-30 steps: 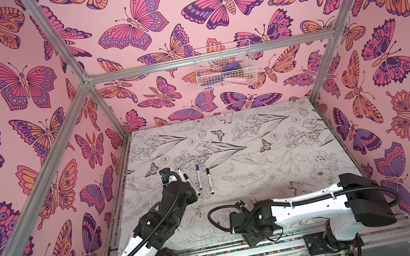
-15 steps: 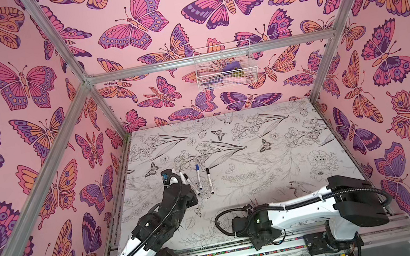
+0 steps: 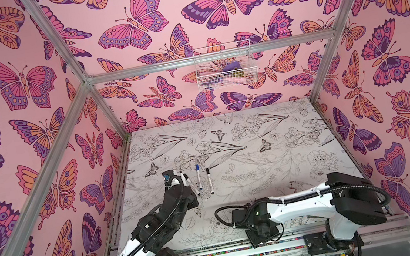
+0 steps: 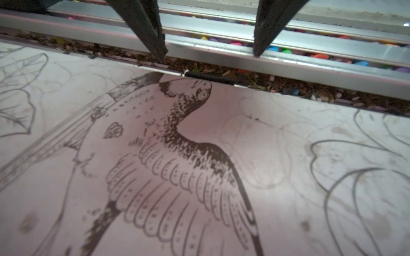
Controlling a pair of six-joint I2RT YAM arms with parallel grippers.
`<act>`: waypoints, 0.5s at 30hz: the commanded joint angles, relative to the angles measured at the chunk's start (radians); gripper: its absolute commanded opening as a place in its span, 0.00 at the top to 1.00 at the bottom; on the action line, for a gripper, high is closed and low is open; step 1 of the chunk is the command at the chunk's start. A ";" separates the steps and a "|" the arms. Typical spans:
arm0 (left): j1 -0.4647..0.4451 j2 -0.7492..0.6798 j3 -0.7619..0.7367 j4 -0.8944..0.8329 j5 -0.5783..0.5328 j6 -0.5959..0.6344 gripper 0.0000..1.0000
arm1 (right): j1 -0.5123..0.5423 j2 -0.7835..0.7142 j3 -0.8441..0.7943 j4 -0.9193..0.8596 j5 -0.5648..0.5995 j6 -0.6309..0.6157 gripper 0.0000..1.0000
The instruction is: Insert the pens into the pen caps
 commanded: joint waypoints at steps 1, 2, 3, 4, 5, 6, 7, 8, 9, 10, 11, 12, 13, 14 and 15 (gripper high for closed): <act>-0.009 -0.012 0.019 -0.026 -0.011 0.016 1.00 | -0.025 0.050 -0.030 0.051 0.091 0.011 0.34; -0.010 -0.011 0.019 -0.028 -0.007 0.012 1.00 | -0.026 0.057 -0.018 0.051 0.102 0.004 0.34; -0.013 -0.013 0.020 -0.033 -0.008 0.009 1.00 | -0.026 0.065 -0.004 0.046 0.117 -0.003 0.34; -0.014 -0.015 0.021 -0.035 -0.008 0.008 1.00 | -0.029 0.072 0.009 0.035 0.141 -0.009 0.35; -0.017 -0.016 0.024 -0.037 -0.010 0.009 1.00 | -0.033 0.076 0.015 0.028 0.156 -0.011 0.35; -0.017 -0.017 0.025 -0.042 -0.014 0.010 1.00 | -0.035 0.078 0.014 0.028 0.165 -0.010 0.36; -0.018 -0.019 0.029 -0.047 -0.017 0.010 1.00 | -0.035 0.079 0.009 0.027 0.177 -0.004 0.36; -0.018 -0.022 0.035 -0.053 -0.018 0.012 1.00 | -0.035 0.078 0.000 0.019 0.186 0.005 0.36; -0.019 -0.025 0.040 -0.061 -0.022 0.011 1.00 | -0.035 0.074 -0.013 0.018 0.193 0.016 0.37; -0.018 -0.029 0.046 -0.070 -0.030 0.012 1.00 | -0.035 0.066 -0.033 0.025 0.194 0.033 0.38; -0.019 -0.035 0.049 -0.074 -0.035 0.015 1.00 | -0.035 0.053 -0.057 0.033 0.193 0.048 0.38; -0.018 -0.041 0.052 -0.077 -0.041 0.016 1.00 | -0.035 0.040 -0.079 0.036 0.194 0.063 0.39; -0.018 -0.047 0.053 -0.080 -0.048 0.019 1.00 | -0.035 0.032 -0.096 0.035 0.199 0.071 0.39; -0.018 -0.052 0.052 -0.081 -0.053 0.022 1.00 | -0.035 0.028 -0.110 0.040 0.198 0.075 0.40; -0.018 -0.055 0.053 -0.082 -0.059 0.022 1.00 | -0.034 0.030 -0.119 0.048 0.196 0.075 0.41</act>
